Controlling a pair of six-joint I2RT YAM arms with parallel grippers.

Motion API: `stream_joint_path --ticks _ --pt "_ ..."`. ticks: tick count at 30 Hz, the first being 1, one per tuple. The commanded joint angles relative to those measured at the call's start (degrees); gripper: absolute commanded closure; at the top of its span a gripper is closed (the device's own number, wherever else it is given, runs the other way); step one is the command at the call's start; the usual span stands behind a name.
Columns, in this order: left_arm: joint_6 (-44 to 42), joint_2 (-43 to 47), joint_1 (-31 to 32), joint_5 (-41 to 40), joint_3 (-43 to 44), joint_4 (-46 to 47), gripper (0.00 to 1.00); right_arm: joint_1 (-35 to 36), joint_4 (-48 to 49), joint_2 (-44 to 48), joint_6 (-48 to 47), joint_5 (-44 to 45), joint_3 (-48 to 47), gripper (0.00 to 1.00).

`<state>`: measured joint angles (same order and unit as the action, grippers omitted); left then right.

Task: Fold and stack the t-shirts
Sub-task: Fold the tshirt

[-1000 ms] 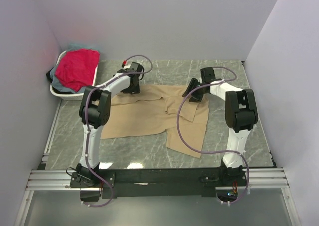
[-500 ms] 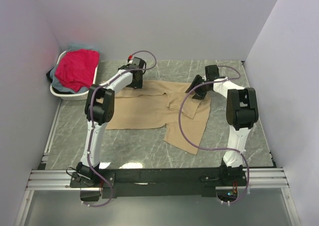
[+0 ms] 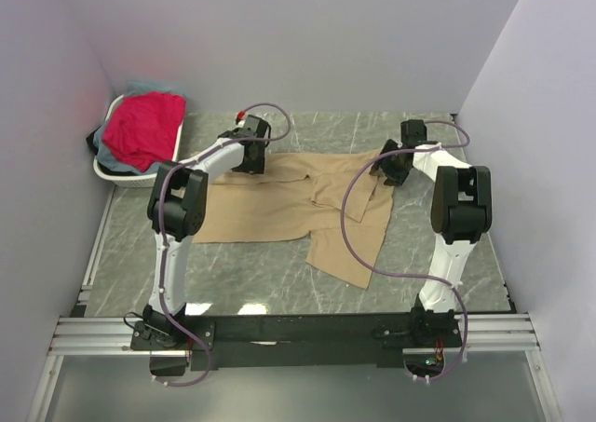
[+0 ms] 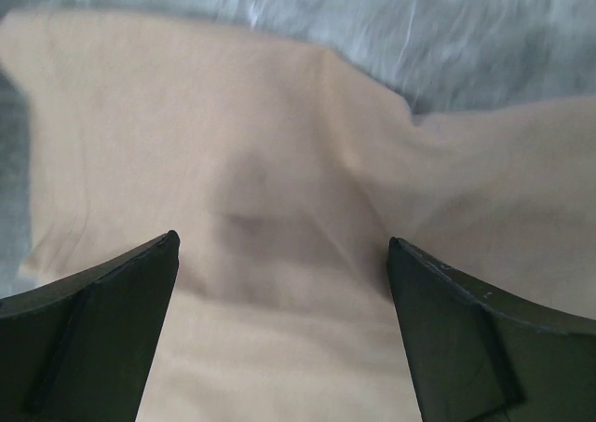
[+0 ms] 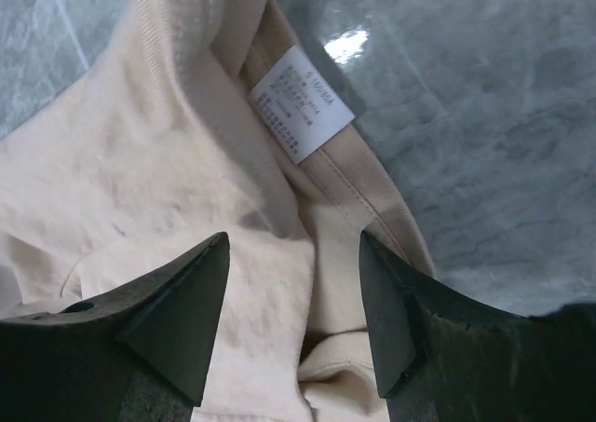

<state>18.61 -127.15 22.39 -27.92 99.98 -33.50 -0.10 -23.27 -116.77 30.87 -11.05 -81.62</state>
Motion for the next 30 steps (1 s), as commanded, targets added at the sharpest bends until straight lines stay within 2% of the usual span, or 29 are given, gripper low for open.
stream_joint_path --ticks 1,3,8,12,15,19,25,30 --pt "2.12 13.47 1.69 -1.79 -5.05 2.73 0.01 0.36 2.95 7.15 -3.89 -4.14 0.40 0.35" --pt "3.00 17.53 1.78 -1.26 -8.30 4.23 0.00 0.36 3.75 12.51 -3.45 -4.16 3.31 0.35" --pt "8.62 29.58 1.78 -7.05 -18.04 4.23 0.00 0.36 2.70 26.05 -2.40 -1.69 12.77 0.34" --pt "15.74 34.60 1.69 -8.90 -24.73 -0.94 0.01 0.36 2.87 34.93 -0.03 -4.94 23.15 0.35" --pt "22.33 38.63 1.78 -7.07 -33.08 -1.14 0.01 0.36 3.23 42.66 1.29 -5.92 33.00 0.35" --pt "26.38 42.42 1.78 -2.49 -43.97 2.63 0.01 0.36 1.21 53.63 2.79 -7.05 41.97 0.35" --pt "30.34 46.64 1.34 -0.82 -51.54 3.62 0.01 0.28 -3.97 65.16 5.69 -6.79 50.50 0.36" --pt "32.71 49.71 -1.99 -0.90 -54.01 2.12 0.01 0.36 -6.17 70.01 7.71 -8.11 57.36 0.37"
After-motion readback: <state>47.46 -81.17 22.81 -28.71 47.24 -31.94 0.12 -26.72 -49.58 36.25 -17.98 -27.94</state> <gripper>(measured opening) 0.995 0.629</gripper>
